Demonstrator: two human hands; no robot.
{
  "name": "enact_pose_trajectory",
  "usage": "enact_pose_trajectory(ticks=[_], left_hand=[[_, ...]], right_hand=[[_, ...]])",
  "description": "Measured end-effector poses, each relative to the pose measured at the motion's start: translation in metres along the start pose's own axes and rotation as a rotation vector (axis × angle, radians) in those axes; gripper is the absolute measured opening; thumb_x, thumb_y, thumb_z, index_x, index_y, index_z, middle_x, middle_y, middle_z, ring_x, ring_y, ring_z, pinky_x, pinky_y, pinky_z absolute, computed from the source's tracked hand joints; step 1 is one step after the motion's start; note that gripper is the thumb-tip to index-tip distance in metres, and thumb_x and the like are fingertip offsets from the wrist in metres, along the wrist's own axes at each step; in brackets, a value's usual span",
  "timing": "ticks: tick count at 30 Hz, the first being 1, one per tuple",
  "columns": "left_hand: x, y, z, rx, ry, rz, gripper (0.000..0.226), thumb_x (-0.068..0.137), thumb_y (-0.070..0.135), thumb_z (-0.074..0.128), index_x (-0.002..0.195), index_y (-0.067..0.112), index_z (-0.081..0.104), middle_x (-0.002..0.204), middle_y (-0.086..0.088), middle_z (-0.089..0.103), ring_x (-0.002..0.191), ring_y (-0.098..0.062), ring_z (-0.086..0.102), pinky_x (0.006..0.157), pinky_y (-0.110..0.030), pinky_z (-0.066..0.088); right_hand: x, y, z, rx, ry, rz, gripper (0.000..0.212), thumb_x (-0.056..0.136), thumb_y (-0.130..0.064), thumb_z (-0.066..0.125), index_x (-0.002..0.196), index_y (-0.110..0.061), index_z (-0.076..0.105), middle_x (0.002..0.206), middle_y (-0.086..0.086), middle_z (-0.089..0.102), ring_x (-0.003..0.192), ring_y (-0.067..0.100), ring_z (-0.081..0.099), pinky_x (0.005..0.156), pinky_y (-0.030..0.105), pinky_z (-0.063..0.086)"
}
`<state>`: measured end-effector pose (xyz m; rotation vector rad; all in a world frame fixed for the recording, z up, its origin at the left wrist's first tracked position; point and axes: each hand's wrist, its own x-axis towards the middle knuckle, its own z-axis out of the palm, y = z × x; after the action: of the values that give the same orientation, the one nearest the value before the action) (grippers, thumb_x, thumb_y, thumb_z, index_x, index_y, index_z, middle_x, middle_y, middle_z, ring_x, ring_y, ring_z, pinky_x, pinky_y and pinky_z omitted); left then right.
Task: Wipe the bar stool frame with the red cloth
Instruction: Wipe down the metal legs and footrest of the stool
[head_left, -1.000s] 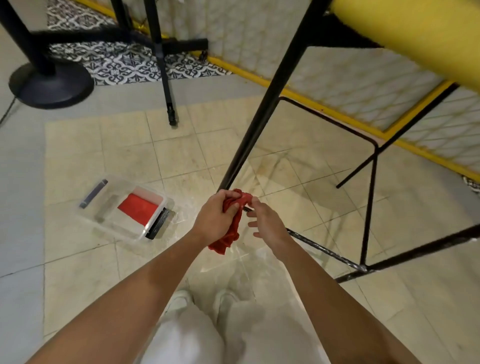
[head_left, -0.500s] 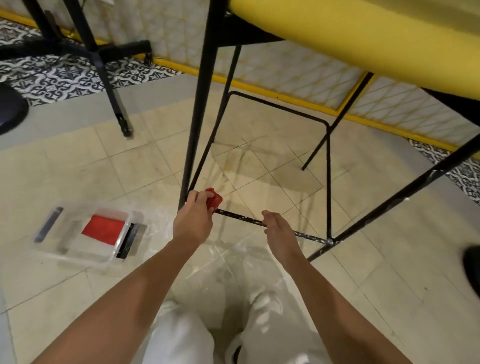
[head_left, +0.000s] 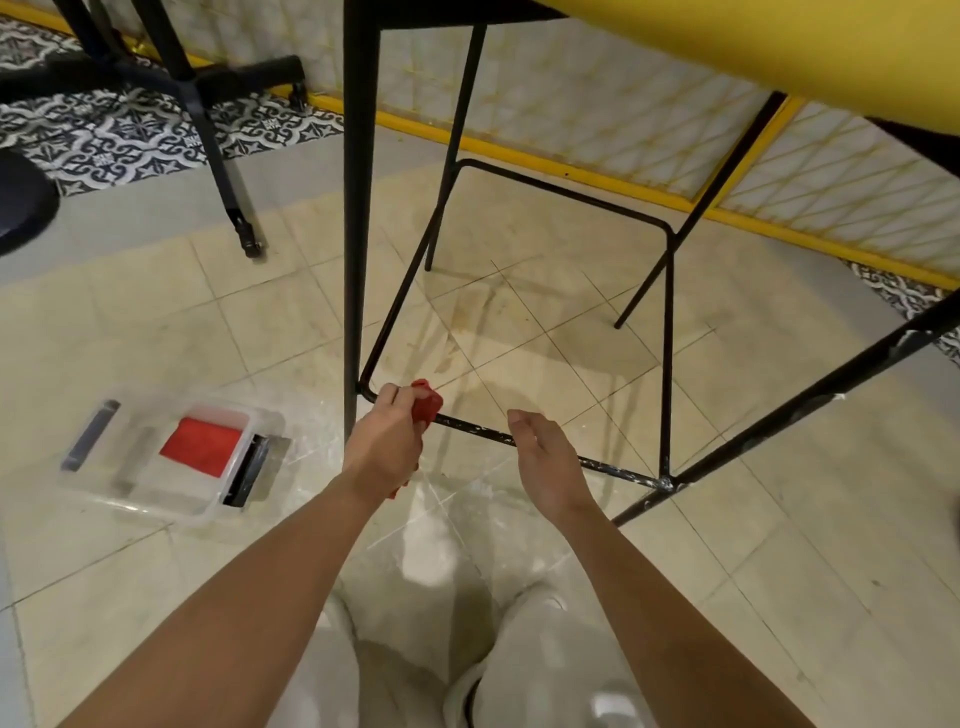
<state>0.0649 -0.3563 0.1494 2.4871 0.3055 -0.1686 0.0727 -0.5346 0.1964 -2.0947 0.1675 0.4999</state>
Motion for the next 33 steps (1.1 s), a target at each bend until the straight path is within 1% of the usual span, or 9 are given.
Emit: enact_pose_trajectory(ticks=[3, 8, 11, 14, 17, 21, 25, 29, 33], left_hand=[[0.005, -0.002, -0.001, 0.011, 0.001, -0.004, 0.036, 0.097, 0.014, 0.044, 0.132, 0.018, 0.047, 0.128, -0.003, 0.046, 0.093, -0.028, 0.061, 0.074, -0.037, 0.05], [0.001, -0.005, 0.001, 0.013, 0.133, -0.164, 0.036, 0.096, 0.013, 0.045, 0.132, 0.017, 0.047, 0.134, -0.006, 0.043, 0.099, -0.033, 0.059, 0.077, -0.039, 0.046], [-0.001, 0.003, 0.009, 0.012, 0.106, -0.09, 0.037, 0.096, 0.012, 0.047, 0.132, 0.017, 0.048, 0.131, -0.005, 0.046, 0.097, -0.032, 0.06, 0.079, -0.039, 0.048], [-0.001, -0.002, 0.009, 0.044, 0.04, 0.047, 0.036, 0.097, 0.017, 0.047, 0.132, 0.022, 0.049, 0.125, -0.001, 0.049, 0.085, -0.029, 0.063, 0.073, -0.039, 0.054], [0.003, -0.012, 0.003, 0.106, 0.065, 0.037, 0.036, 0.097, 0.018, 0.047, 0.133, 0.022, 0.049, 0.126, -0.004, 0.049, 0.091, -0.031, 0.062, 0.073, -0.041, 0.053], [0.004, -0.014, -0.001, 0.18, 0.115, -0.059, 0.04, 0.095, 0.009, 0.047, 0.134, 0.018, 0.046, 0.13, -0.008, 0.045, 0.094, -0.035, 0.06, 0.07, -0.042, 0.05], [0.004, -0.013, -0.003, 0.299, 0.114, -0.127, 0.057, 0.083, -0.005, 0.059, 0.135, 0.011, 0.04, 0.135, -0.011, 0.037, 0.099, -0.035, 0.054, 0.074, -0.043, 0.047], [0.005, -0.009, 0.002, 0.162, 0.138, -0.159, 0.04, 0.092, 0.0, 0.046, 0.131, 0.009, 0.046, 0.134, -0.01, 0.039, 0.092, -0.038, 0.059, 0.074, -0.047, 0.054], [0.003, 0.002, 0.008, 0.127, 0.1, -0.065, 0.041, 0.092, 0.002, 0.048, 0.132, 0.012, 0.048, 0.135, -0.006, 0.042, 0.095, -0.033, 0.061, 0.079, -0.039, 0.051]], right_hand=[[0.0, 0.009, 0.006, -0.038, 0.028, -0.024, 0.034, 0.1, -0.028, 0.036, 0.124, -0.015, 0.056, 0.114, -0.002, 0.05, 0.111, 0.009, 0.044, 0.089, 0.015, 0.026], [-0.001, 0.021, 0.012, -0.092, 0.014, -0.071, 0.036, 0.099, -0.031, 0.038, 0.129, -0.018, 0.053, 0.124, 0.0, 0.05, 0.112, 0.009, 0.047, 0.089, 0.017, 0.031], [0.004, 0.021, 0.012, -0.091, 0.02, -0.078, 0.036, 0.099, -0.032, 0.038, 0.129, -0.019, 0.052, 0.124, -0.001, 0.05, 0.114, 0.011, 0.048, 0.092, 0.02, 0.034], [0.006, 0.022, 0.013, -0.104, 0.026, -0.085, 0.037, 0.098, -0.035, 0.039, 0.129, -0.02, 0.052, 0.125, 0.0, 0.05, 0.116, 0.015, 0.049, 0.1, 0.029, 0.039], [0.008, 0.028, 0.013, -0.133, 0.001, -0.092, 0.037, 0.097, -0.036, 0.041, 0.129, -0.02, 0.052, 0.126, 0.0, 0.049, 0.119, 0.017, 0.048, 0.103, 0.035, 0.039], [0.011, 0.03, 0.008, -0.13, -0.001, -0.096, 0.038, 0.097, -0.037, 0.042, 0.129, -0.021, 0.052, 0.125, -0.001, 0.048, 0.119, 0.019, 0.049, 0.102, 0.039, 0.041], [0.011, 0.032, 0.004, -0.131, -0.021, -0.095, 0.038, 0.097, -0.037, 0.041, 0.13, -0.021, 0.051, 0.128, -0.002, 0.045, 0.119, 0.018, 0.049, 0.102, 0.037, 0.041], [0.012, 0.033, 0.002, -0.133, -0.018, -0.083, 0.039, 0.097, -0.036, 0.042, 0.132, -0.02, 0.049, 0.13, -0.001, 0.043, 0.118, 0.019, 0.049, 0.101, 0.036, 0.041], [0.014, 0.032, 0.002, -0.133, -0.022, -0.076, 0.04, 0.097, -0.037, 0.042, 0.132, -0.019, 0.049, 0.131, -0.002, 0.042, 0.12, 0.019, 0.047, 0.102, 0.037, 0.041]])
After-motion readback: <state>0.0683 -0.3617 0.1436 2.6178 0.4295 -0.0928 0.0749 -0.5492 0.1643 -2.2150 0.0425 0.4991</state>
